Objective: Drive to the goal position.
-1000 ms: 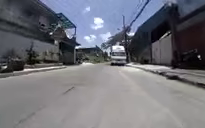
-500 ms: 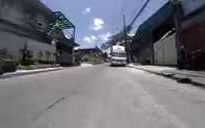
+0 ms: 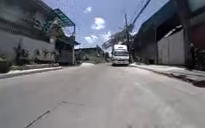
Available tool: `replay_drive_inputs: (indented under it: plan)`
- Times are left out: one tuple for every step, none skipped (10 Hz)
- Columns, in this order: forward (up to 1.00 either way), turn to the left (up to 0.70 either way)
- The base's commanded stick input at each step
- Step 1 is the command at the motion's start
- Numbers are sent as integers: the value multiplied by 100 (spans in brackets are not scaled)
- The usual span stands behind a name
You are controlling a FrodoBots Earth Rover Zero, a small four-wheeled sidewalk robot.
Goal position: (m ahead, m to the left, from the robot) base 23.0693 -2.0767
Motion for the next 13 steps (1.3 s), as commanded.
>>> replay_drive_inputs:
  plan:
    - [100, 8]
    - [100, 8]
    - [100, 8]
    - [100, 8]
    - [100, -2]
    - [100, -32]
    - [100, -32]
    - [100, -24]
    - [100, 8]
    - [100, 8]
    - [100, 8]
    - [100, 8]
    - [100, 8]
